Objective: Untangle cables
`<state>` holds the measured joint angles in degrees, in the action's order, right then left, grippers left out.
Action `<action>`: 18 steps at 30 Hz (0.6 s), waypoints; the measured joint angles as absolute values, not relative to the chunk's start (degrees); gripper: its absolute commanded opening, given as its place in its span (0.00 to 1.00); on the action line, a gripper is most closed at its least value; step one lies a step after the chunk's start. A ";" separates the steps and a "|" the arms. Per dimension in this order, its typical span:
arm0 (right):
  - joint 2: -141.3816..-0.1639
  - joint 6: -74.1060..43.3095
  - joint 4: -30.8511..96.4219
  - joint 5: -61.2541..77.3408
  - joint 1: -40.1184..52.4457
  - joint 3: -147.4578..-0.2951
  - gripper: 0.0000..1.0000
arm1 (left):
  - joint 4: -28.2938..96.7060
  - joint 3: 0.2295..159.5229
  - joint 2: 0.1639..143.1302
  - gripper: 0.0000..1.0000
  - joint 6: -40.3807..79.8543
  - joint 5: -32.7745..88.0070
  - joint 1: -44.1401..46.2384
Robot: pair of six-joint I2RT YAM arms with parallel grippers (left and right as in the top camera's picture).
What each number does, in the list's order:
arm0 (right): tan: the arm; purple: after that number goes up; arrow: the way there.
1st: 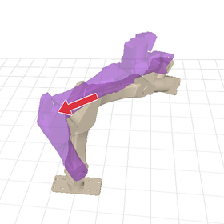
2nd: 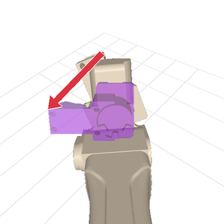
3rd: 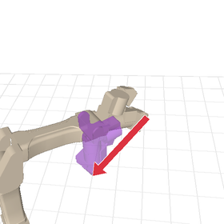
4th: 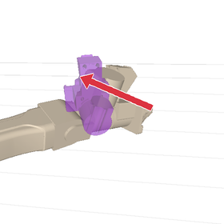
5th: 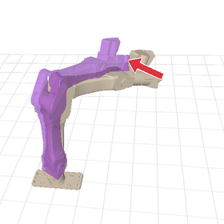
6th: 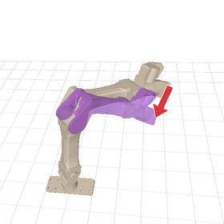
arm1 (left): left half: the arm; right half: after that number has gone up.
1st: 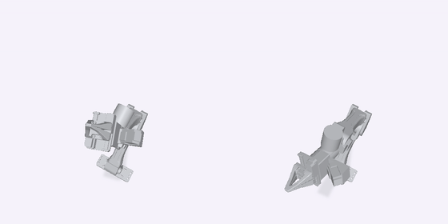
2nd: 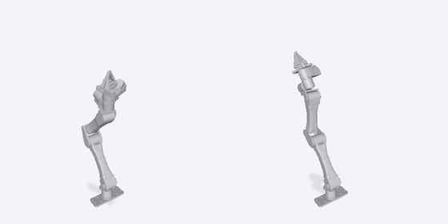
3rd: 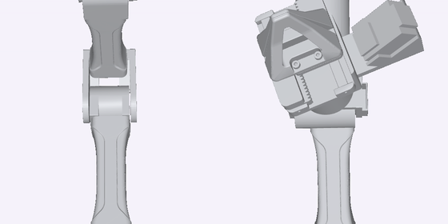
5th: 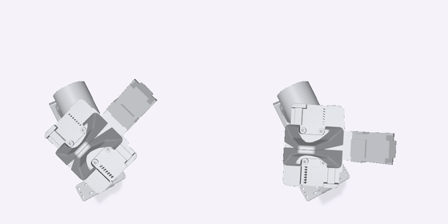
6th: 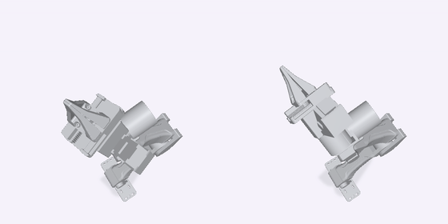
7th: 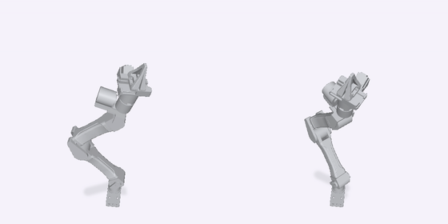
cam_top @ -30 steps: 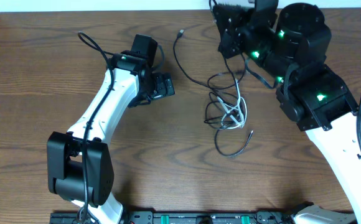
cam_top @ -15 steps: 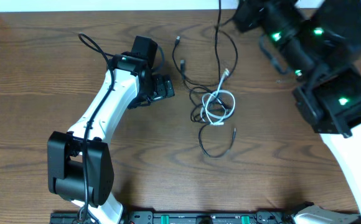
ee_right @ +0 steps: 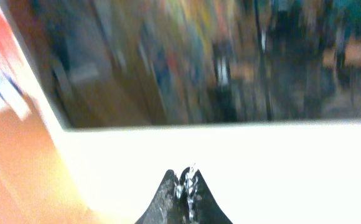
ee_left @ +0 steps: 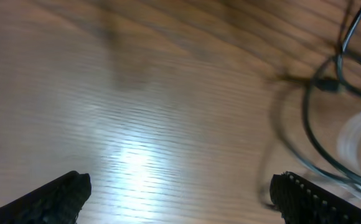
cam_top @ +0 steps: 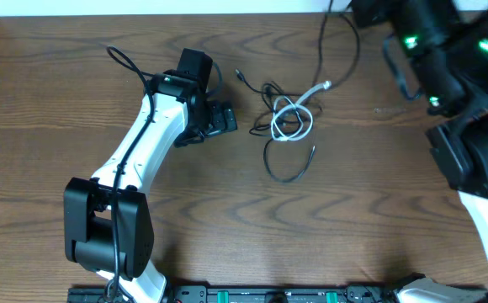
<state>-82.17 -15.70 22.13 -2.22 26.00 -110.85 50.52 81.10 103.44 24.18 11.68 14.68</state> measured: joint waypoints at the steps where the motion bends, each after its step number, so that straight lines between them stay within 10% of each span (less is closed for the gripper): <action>1: -83.13 -16.08 24.82 -1.39 26.00 -110.85 0.01 | 50.15 81.08 103.44 0.98 22.76 13.72 14.68; 18: -89.30 -32.27 15.18 16.49 25.71 -110.08 0.01 | 45.63 81.03 103.44 0.98 8.43 42.46 15.99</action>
